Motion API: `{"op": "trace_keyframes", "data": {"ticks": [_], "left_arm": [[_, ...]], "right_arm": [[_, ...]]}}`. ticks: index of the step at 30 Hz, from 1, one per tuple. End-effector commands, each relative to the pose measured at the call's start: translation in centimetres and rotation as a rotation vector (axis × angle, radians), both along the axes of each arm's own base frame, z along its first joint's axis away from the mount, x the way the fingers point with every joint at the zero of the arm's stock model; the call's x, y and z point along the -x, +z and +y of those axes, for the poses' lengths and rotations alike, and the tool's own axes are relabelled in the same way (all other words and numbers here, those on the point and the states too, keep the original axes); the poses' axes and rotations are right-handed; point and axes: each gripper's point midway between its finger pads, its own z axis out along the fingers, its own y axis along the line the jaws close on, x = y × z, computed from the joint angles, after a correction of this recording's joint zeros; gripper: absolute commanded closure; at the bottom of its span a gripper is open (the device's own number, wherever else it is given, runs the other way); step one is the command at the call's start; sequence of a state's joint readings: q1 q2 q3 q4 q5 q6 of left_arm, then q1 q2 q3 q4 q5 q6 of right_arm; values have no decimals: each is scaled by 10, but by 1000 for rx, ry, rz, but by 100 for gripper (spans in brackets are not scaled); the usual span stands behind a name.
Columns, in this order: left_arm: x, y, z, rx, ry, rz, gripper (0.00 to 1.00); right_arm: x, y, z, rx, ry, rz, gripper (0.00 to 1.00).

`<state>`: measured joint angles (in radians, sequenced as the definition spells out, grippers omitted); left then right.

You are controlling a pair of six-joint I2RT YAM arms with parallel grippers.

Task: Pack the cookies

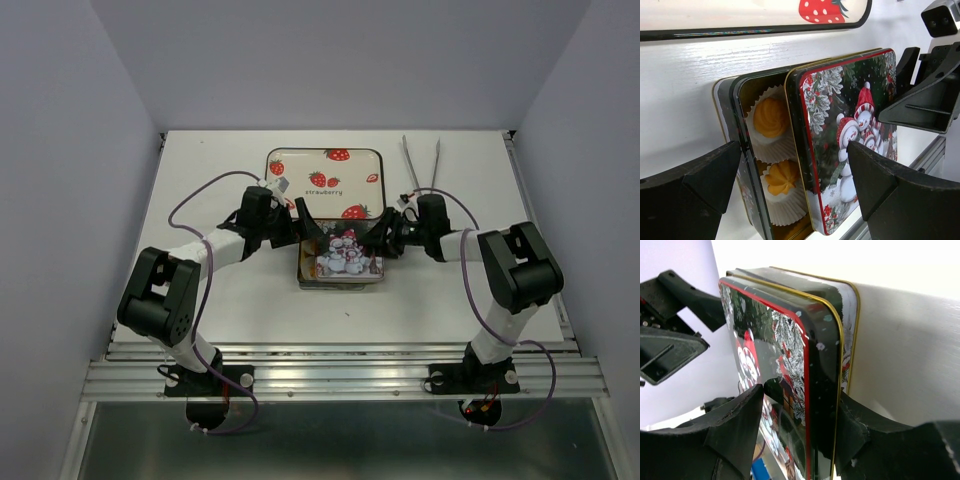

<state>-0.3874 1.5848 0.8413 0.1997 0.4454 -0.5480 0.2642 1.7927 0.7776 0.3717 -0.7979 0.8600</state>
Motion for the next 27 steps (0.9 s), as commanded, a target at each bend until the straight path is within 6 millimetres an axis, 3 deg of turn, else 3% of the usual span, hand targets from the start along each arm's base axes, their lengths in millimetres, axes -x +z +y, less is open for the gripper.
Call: {"op": "trace_keyframes", "data": {"ticks": [1, 11, 24, 27], "left_arm": [[1, 11, -6, 29, -8, -40, 1], [6, 13, -8, 42, -8, -41, 1], [11, 12, -6, 52, 7, -33, 1], [11, 15, -5, 56, 9, -41, 1]], "right_arm": [[-17, 28, 7, 20, -48, -84, 41], [-18, 32, 19, 44, -48, -94, 38], [-15, 26, 28, 162, -65, -98, 21], [-14, 27, 32, 187, -62, -103, 13]]}}
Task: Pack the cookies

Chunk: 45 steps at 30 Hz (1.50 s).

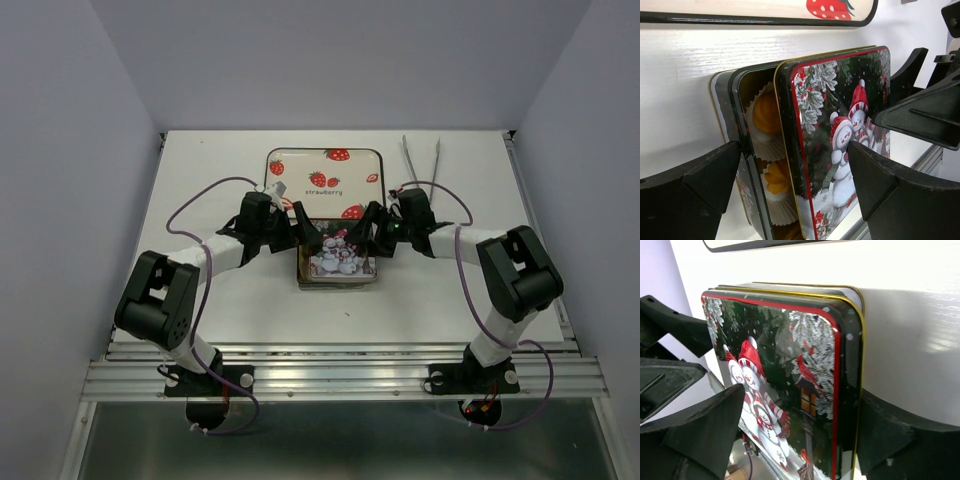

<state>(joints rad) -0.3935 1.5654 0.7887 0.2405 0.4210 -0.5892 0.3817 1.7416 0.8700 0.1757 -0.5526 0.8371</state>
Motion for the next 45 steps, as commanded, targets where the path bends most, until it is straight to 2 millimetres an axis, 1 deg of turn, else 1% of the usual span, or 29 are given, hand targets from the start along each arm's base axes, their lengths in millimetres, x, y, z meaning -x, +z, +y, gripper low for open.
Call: {"op": "trace_keyframes", "data": {"ticks": [1, 2, 3, 4, 7, 8, 10, 11, 17, 18, 19, 26, 31, 34, 39, 45], "left_arm": [[5, 21, -8, 45, -26, -54, 1], [5, 21, -8, 45, -26, -56, 1], [5, 21, -8, 46, -25, -55, 1], [5, 21, -8, 46, -25, -55, 1], [6, 22, -8, 48, -22, -54, 1], [6, 22, -7, 47, -20, -57, 1], [5, 23, -7, 48, -16, -60, 1], [5, 24, -7, 47, -15, -62, 1], [5, 23, -7, 49, -11, -60, 1], [5, 23, -7, 49, -11, -60, 1], [5, 22, -7, 49, -11, -58, 1], [3, 21, -1, 32, 25, -57, 1], [2, 25, 2, 25, 46, -67, 1], [1, 28, 3, 27, 53, -73, 1], [1, 28, 5, 15, 60, -74, 1], [4, 23, 9, -11, 61, -65, 1]], "right_arm": [[-7, 24, 11, 28, 7, -78, 11], [-10, 24, 9, 42, -3, -88, 9], [-9, 25, 11, 47, 2, -95, 9], [-10, 26, 10, 57, -3, -92, 6], [-12, 26, 10, 92, -13, -96, 4], [-13, 28, 12, 102, -9, -109, 4], [-14, 29, 11, 114, -14, -108, 1], [-12, 29, 14, 118, -7, -110, 0], [-15, 32, 16, 139, -8, -129, 0], [-15, 34, 20, 144, -3, -142, 0], [-11, 29, 16, 163, -3, -117, 0], [-17, 28, 8, 219, -38, -127, 0], [-17, 28, 1, 255, -46, -136, 0], [-16, 31, 2, 249, -34, -145, 0], [-15, 45, 3, 233, -20, -184, 0], [-12, 46, 1, 249, -13, -180, 0]]}}
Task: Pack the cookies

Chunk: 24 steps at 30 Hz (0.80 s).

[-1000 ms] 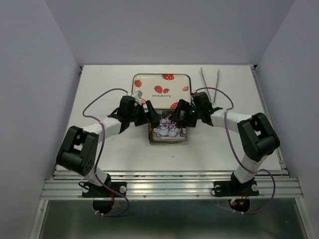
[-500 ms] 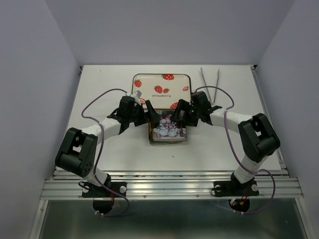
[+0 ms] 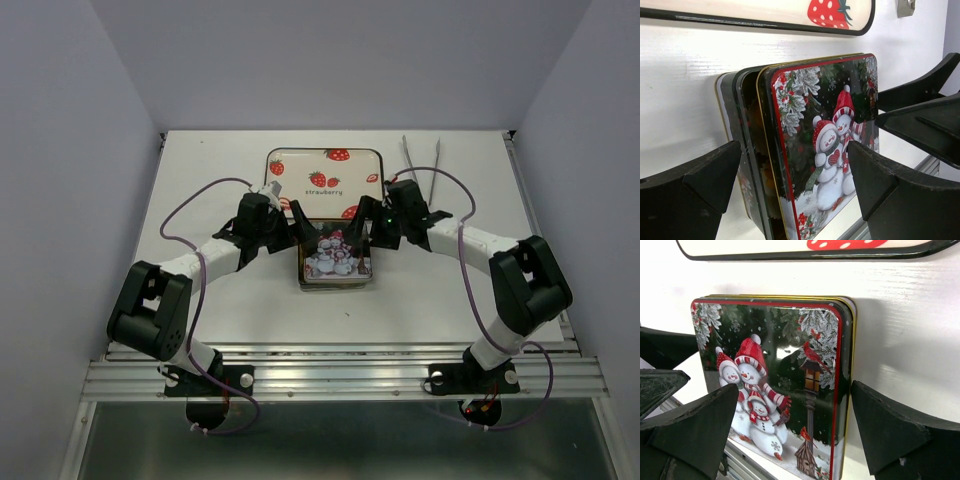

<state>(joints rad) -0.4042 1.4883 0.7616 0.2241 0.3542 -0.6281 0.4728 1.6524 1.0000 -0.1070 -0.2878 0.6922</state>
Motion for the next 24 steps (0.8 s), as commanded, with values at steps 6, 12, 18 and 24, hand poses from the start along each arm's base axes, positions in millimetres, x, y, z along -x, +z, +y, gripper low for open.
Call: {"op": "trace_keyframes", "data": {"ticks": [6, 12, 18, 24], "left_arm": [[3, 7, 2, -6, -6, -33, 1], [4, 6, 1, -1, -7, -27, 1], [4, 4, 0, -2, -11, -23, 1], [5, 0, 1, -7, -11, -14, 1]], "right_arm": [[-5, 25, 6, 22, 31, -58, 0], [-5, 37, 13, 21, 53, -96, 0], [-5, 38, 19, 14, 73, -95, 0], [-5, 38, 20, 12, 74, -92, 0]]}}
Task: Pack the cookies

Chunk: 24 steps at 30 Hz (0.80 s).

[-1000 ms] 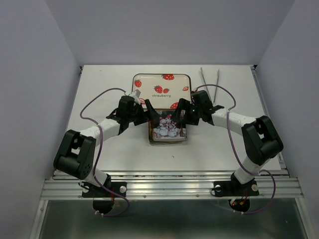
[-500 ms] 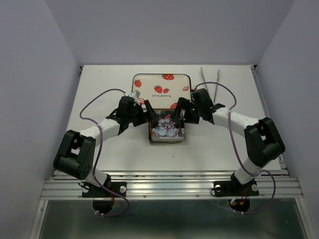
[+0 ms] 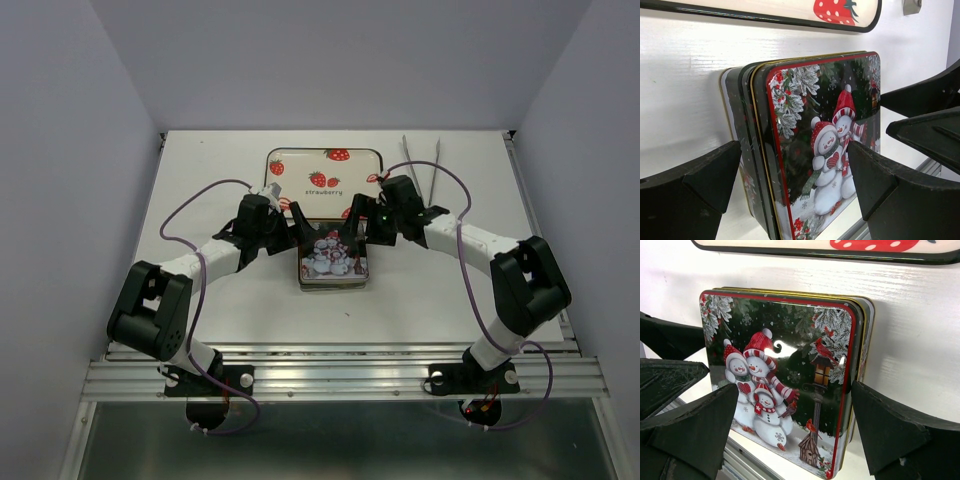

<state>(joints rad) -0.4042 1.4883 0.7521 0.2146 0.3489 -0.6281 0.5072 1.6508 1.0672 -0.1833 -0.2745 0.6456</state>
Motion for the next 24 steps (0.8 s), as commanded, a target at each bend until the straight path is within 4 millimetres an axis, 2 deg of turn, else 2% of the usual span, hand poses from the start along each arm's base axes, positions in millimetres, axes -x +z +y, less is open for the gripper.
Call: {"op": "trace_keyframes", "data": {"ticks": [1, 11, 16, 24], "left_arm": [[2, 5, -2, 3, -17, -30, 1], [4, 5, -4, 19, -31, -31, 2], [4, 5, -5, 23, -28, -29, 2], [3, 6, -2, 21, -8, -33, 2]], "right_arm": [[-8, 25, 10, -27, 22, -67, 0], [-5, 27, 15, -33, 49, -70, 0], [-6, 36, 14, -37, 41, -99, 0], [-6, 31, 15, -36, 51, -84, 0]]}}
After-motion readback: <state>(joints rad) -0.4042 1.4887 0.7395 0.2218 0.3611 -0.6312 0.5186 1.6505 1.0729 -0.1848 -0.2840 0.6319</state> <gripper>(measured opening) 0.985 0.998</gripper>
